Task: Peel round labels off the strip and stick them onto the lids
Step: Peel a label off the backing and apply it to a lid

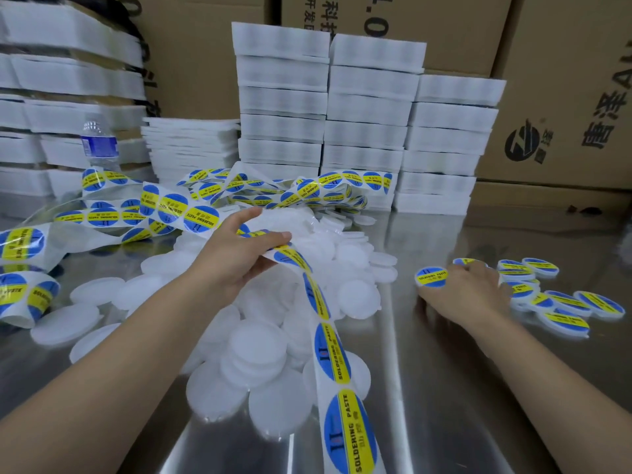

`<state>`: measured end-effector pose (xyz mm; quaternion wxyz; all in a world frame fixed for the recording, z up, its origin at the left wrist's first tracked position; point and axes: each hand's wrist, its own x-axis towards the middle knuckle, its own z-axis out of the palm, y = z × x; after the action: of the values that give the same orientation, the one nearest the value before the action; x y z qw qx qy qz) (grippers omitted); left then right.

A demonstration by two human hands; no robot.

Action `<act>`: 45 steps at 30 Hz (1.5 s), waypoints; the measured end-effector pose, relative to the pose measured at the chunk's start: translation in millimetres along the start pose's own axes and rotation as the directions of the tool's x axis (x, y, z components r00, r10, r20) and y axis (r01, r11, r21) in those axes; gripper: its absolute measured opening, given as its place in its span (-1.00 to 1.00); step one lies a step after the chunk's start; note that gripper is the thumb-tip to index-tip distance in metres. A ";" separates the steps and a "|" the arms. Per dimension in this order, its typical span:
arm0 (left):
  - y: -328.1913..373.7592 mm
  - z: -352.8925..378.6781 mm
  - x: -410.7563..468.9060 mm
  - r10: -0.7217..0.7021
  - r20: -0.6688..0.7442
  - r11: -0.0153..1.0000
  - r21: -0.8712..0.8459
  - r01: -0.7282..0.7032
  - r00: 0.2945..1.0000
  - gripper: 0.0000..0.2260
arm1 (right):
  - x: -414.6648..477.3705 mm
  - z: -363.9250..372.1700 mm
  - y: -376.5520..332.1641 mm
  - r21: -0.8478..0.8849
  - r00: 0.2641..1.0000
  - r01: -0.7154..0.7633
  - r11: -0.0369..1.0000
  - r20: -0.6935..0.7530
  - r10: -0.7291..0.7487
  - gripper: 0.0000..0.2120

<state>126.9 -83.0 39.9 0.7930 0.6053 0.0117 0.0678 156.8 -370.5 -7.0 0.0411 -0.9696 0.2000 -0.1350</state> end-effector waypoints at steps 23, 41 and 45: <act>-4.1 -0.8 11.7 0.010 -0.047 0.997 -0.078 -0.013 0.999 -0.53 | -88.1 -53.1 -46.4 0.918 0.694 0.338 0.207 -0.094 -0.714 -0.79; -2.2 -5.8 16.8 0.056 -0.187 0.990 -0.121 -0.079 0.981 -0.72 | -105.8 -57.6 -49.9 0.882 0.473 0.383 0.274 0.067 -0.878 -0.34; -3.0 -5.4 16.9 0.067 -0.190 0.993 -0.085 -0.084 0.979 -0.73 | -104.7 -63.0 -50.7 0.935 0.537 0.303 0.185 -0.007 -0.844 -0.51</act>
<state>143.4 -76.6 36.7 0.8125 0.5588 0.0600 0.1548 65.8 -283.9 34.6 0.5141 -0.7942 -0.3201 0.0493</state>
